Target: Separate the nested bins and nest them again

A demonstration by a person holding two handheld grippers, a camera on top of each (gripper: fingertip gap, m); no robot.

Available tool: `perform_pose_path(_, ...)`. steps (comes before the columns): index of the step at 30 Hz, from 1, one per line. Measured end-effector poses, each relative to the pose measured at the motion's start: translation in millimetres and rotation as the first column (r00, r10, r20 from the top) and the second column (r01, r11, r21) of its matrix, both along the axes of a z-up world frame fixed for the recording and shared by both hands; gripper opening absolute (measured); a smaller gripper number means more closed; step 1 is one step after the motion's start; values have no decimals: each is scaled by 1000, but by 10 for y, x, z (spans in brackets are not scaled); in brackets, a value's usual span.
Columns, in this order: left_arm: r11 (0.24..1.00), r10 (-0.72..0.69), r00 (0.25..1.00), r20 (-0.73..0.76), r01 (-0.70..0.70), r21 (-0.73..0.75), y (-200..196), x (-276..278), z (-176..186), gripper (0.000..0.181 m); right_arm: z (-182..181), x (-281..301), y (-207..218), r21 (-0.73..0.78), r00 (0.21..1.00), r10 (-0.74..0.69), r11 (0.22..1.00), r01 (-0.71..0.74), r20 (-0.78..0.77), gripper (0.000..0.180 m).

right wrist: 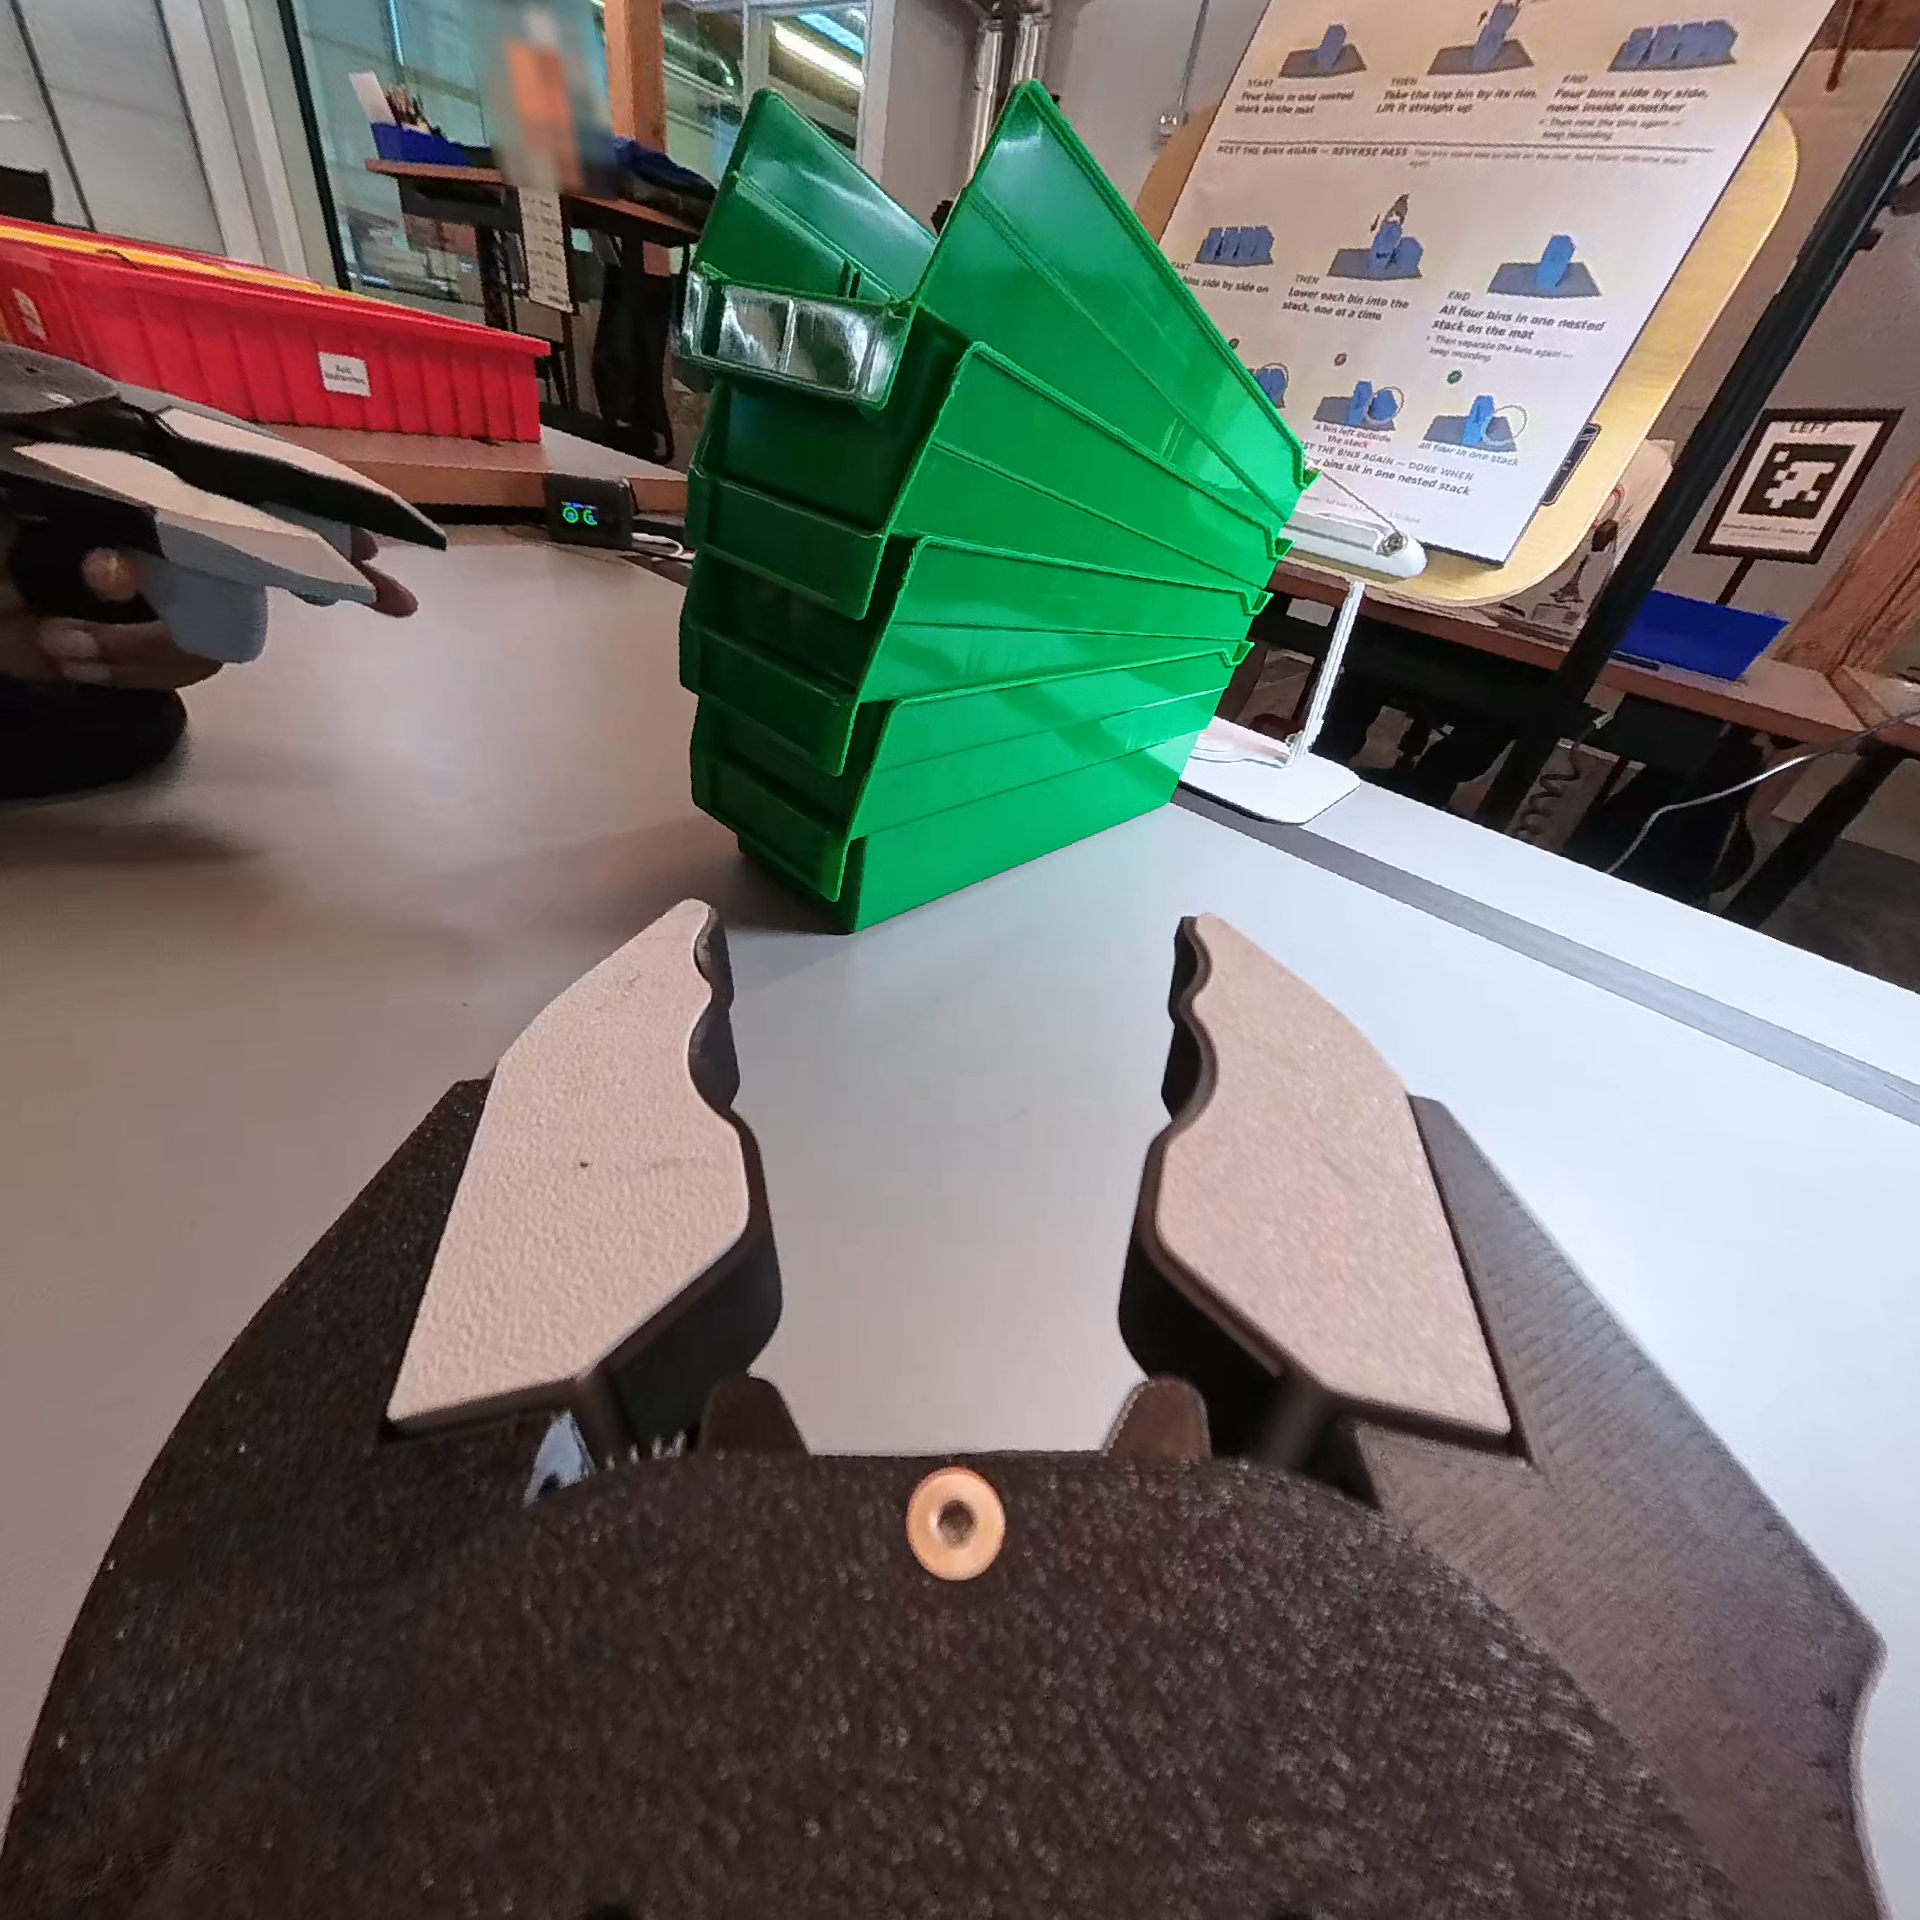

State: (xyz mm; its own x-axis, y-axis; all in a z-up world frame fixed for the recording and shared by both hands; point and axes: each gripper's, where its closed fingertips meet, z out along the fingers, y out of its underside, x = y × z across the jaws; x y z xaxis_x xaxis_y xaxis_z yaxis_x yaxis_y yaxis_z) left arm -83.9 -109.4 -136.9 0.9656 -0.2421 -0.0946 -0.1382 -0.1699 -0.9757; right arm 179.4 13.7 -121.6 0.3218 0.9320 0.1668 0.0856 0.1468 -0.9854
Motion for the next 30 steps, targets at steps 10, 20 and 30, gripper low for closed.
perform_pose_path(10, 997, 3, 1000, -26, -1, 79, -24, 12, 127, 55, 54, 30, -20, 14, 999, 0, 1000, 0, -36, 81)
perform_pose_path(20, 986, -8, 996, -93, 24, 168, 8, 63, 392, 33, 22, 10, -17, 19, 1000, -6, 1000, 6, -17, 80)
perform_pose_path(30, 965, -220, 892, -395, 258, 45, 482, 769, 1091, 36, 27, 19, -19, 21, 1000, -7, 1000, 8, -23, 79)
